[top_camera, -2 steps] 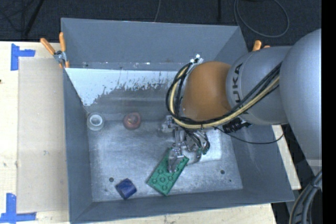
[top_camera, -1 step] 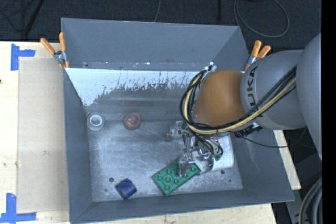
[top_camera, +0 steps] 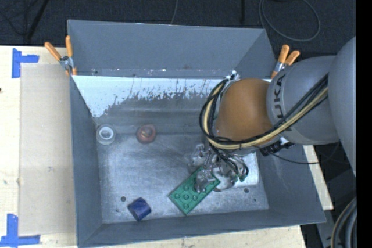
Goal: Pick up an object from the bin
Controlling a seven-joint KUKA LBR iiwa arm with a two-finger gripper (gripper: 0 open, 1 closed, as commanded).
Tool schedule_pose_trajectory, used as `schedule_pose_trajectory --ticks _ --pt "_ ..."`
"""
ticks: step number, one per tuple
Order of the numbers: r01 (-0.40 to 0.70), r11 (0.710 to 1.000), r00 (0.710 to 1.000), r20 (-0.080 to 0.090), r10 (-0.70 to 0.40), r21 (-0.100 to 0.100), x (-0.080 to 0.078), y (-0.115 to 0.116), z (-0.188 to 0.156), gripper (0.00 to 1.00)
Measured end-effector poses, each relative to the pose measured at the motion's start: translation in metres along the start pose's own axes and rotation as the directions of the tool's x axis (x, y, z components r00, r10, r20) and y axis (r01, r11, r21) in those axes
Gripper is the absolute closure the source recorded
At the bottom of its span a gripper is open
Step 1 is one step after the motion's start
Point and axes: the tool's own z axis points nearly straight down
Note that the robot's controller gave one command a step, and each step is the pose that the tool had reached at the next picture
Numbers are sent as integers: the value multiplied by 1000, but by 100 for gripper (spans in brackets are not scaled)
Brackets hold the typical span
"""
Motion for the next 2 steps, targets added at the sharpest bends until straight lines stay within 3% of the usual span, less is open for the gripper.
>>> schedule_pose_trajectory --ticks 1,2 --pt "-205 979 978 19 205 -10 36 -71 -2 100" --pt "-119 993 993 16 119 4 68 -164 -105 100"
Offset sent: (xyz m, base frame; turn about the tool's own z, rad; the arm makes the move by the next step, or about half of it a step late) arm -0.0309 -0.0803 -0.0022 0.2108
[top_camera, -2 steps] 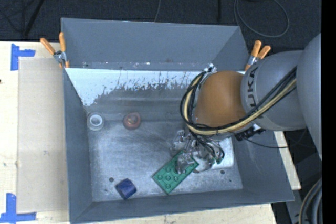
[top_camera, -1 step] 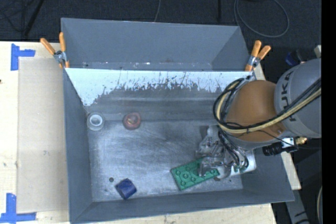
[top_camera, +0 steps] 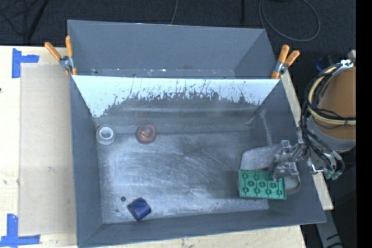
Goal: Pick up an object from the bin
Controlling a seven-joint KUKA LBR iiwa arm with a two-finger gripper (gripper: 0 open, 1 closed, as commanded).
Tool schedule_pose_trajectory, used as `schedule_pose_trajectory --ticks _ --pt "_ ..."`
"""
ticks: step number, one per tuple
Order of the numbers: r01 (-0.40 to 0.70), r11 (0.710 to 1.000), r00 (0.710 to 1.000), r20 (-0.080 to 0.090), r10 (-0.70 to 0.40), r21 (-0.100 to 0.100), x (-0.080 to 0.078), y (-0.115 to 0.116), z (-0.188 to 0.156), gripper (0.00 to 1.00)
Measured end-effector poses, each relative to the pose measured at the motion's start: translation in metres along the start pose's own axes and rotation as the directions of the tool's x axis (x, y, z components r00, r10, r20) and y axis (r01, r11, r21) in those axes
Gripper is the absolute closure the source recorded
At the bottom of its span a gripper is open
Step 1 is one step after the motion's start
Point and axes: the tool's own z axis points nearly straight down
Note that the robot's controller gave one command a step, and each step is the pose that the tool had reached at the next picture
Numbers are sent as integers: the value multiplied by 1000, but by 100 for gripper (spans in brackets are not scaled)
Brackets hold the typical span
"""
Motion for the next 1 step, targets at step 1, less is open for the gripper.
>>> schedule_pose_trajectory --ticks 1 --pt "14 1000 1000 4 -14 -2 -1 10 -143 100"
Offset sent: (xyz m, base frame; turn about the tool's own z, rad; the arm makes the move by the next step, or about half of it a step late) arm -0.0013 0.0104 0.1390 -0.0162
